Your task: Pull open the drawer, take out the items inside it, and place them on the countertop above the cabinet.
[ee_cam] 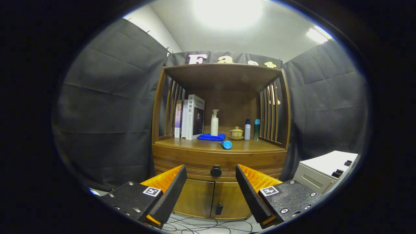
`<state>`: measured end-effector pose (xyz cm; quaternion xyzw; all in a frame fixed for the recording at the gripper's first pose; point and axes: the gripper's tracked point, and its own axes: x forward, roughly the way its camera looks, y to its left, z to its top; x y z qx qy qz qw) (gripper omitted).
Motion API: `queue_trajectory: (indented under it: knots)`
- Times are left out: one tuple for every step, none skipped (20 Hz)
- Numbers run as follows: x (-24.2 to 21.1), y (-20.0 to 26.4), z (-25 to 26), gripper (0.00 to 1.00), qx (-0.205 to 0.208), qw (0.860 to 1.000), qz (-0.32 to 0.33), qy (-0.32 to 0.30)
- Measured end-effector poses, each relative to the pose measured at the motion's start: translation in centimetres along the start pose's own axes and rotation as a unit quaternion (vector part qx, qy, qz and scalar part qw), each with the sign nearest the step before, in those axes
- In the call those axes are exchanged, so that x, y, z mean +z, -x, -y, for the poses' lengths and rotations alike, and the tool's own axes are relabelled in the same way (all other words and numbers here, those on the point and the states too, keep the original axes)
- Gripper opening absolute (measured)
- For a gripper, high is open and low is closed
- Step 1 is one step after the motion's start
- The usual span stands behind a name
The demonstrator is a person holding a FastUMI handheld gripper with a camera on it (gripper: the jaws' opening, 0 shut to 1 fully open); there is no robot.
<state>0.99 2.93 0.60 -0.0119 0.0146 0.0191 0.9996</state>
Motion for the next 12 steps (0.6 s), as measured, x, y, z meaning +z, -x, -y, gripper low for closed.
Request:
queue_trajectory:
  knots:
    - [0.0,-0.1,-0.1,0.95,0.0,1.0,0.0,0.001]
    - [-0.1,-0.2,-0.4,0.95,0.002,1.0,0.0,0.004]
    - [-0.3,-0.2,-0.4,0.95,0.002,1.0,0.0,0.008]
    - [-0.5,-0.1,-0.3,0.95,0.0,1.0,-0.001,0.012]
    - [-0.8,0.0,-0.3,0.95,-0.001,1.0,-0.002,0.017]
    - [-1.2,-0.1,-0.5,0.94,0.0,1.0,-0.006,0.019]
    - [-1.5,-0.1,-0.6,0.94,0.002,1.0,-0.011,0.021]
    - [-1.6,-0.1,-0.6,0.95,0.003,1.0,-0.012,0.023]
    - [-1.5,-0.1,-0.5,0.95,0.003,1.0,-0.012,0.027]
    - [-1.6,-0.1,-0.3,0.95,0.002,1.0,-0.011,0.029]
    - [-1.6,-0.1,-0.2,0.95,0.001,0.999,-0.01,0.031]
    - [-1.4,0.0,0.0,0.95,-0.002,0.999,-0.009,0.032]
